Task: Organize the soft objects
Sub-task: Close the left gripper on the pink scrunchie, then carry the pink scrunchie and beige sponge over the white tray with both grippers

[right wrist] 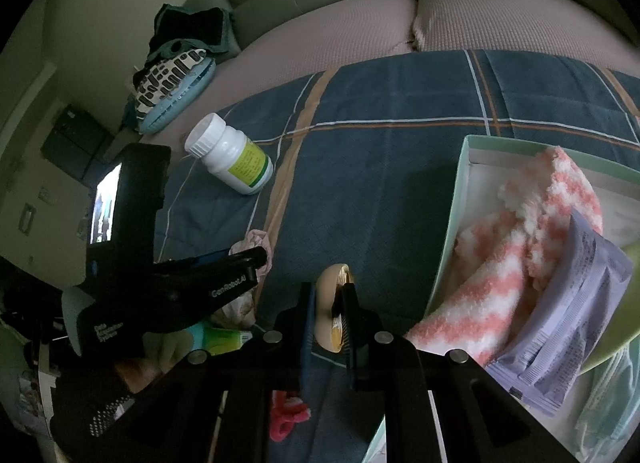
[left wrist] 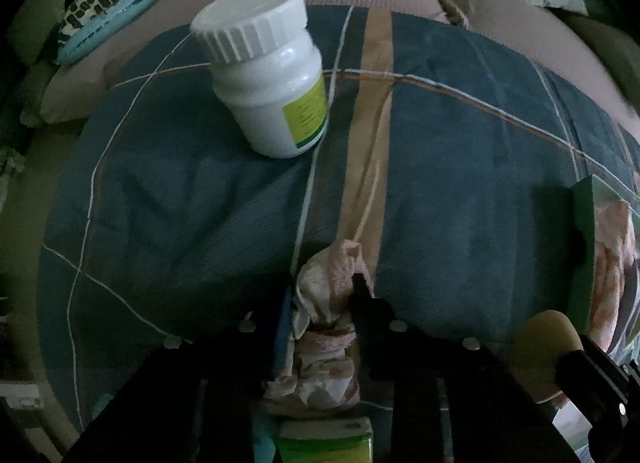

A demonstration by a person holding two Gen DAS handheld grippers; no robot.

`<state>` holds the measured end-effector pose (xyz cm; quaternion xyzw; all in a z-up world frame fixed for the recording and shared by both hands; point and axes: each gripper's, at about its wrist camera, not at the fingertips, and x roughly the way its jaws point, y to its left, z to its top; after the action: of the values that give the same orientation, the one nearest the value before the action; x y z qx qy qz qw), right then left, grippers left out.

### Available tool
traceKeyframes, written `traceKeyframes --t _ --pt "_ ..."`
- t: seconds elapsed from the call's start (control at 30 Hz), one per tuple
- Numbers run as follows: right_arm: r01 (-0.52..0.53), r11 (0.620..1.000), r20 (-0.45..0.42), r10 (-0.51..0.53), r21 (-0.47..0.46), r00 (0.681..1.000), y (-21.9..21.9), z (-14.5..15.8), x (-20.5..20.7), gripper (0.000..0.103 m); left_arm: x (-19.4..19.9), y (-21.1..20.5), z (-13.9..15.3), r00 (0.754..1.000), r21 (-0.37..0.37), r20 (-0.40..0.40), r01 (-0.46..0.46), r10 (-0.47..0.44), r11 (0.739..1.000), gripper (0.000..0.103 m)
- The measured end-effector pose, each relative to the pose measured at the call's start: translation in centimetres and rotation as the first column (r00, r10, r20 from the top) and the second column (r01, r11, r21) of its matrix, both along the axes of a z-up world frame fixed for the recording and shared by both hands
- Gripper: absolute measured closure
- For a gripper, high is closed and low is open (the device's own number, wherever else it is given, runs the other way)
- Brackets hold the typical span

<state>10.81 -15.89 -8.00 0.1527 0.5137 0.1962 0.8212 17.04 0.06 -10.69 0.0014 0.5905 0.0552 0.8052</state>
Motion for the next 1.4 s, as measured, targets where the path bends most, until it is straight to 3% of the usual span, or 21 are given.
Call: traceKeyframes --t 0.37,0.77,1.1,1.4 --pt "0.027 1.000 0.011 -0.027 0.009 1.000 -0.9 0.4 0.0 0.089 -1.0 0.8 2.8 0.995 -0.062 0.096 -0.024 0.030 0.998 0.081" --pt "0.067 0.998 0.031 -0.067 0.018 0.997 -2.1 1.2 -0.3 0.089 -2.0 0.8 7.3 0.969 -0.119 0.244 -0.001 0.030 0.993 0.081" --pt "0.132 0.991 0.138 -0.135 0.031 0.981 -4.6 4.9 -1.7 0.089 -3.9 -0.6 12.0 0.920 -0.143 0.392 0.053 0.007 0.988 0.081" --pt "0.291 0.956 0.243 -0.294 0.050 0.925 -10.3 8.8 -3.6 0.089 -5.8 -2.9 15.5 0.870 -0.155 0.491 0.135 -0.043 0.979 0.081"
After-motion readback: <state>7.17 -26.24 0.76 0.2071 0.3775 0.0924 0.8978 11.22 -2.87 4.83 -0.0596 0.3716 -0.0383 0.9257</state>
